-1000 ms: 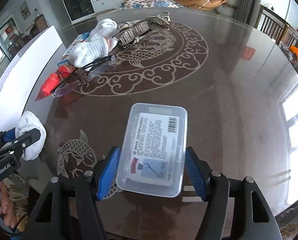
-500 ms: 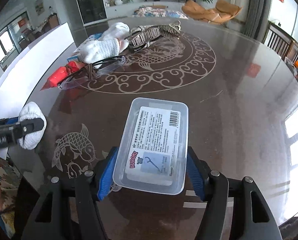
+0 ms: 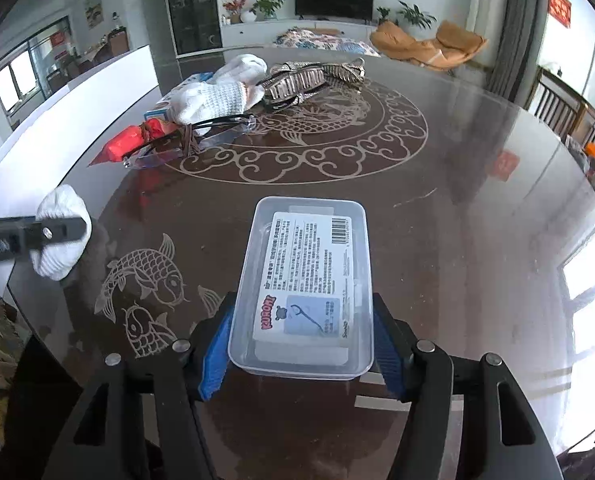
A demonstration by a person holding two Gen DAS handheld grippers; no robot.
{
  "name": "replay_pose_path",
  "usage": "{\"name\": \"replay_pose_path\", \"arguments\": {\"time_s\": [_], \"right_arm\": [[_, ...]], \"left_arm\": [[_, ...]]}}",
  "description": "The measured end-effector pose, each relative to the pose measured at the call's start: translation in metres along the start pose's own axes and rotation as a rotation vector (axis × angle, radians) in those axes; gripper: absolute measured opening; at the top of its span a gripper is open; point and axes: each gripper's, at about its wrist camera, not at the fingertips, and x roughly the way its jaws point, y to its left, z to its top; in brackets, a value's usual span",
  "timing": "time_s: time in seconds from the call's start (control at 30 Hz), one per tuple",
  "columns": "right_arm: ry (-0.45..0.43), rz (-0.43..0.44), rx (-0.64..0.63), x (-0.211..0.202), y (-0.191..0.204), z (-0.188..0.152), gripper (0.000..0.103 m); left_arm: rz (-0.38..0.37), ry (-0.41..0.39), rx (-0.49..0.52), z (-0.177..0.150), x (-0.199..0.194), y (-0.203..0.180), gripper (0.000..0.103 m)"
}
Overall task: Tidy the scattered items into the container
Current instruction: 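Grasp the clear plastic box with the right tool and lift it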
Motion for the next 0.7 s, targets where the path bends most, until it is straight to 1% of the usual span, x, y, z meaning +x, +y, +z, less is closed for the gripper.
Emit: {"name": "replay_pose_path", "arguments": {"time_s": [0.07, 0.13, 0.27, 0.4, 0.47, 0.6, 0.7], "right_arm": [[-0.017, -0.005, 0.012, -0.001, -0.002, -0.003, 0.063], [-0.015, -0.013, 0.021, -0.001, -0.002, -0.004, 0.062], [-0.027, 0.0, 0.054, -0.004, -0.006, -0.007, 0.062], [-0.069, 0.057, 0.096, -0.021, -0.013, -0.012, 0.061], [-0.098, 0.118, 0.126, -0.031, -0.017, -0.013, 0.062], [-0.088, 0.209, 0.199, -0.038, -0.024, -0.014, 0.062], [-0.08, 0.235, 0.209, -0.043, -0.018, -0.013, 0.062]], "left_arm": [[-0.006, -0.018, -0.003, -0.005, -0.003, 0.001, 0.051], [-0.005, -0.029, -0.003, -0.007, -0.005, 0.0, 0.046], [-0.025, -0.062, -0.016, -0.008, -0.018, -0.001, 0.044], [-0.042, -0.088, -0.007, -0.007, -0.032, -0.008, 0.044], [-0.058, -0.089, 0.006, -0.009, -0.036, -0.017, 0.044], [-0.079, -0.071, 0.058, -0.017, -0.036, -0.042, 0.044], [-0.075, -0.072, 0.097, -0.02, -0.041, -0.056, 0.044]]}}
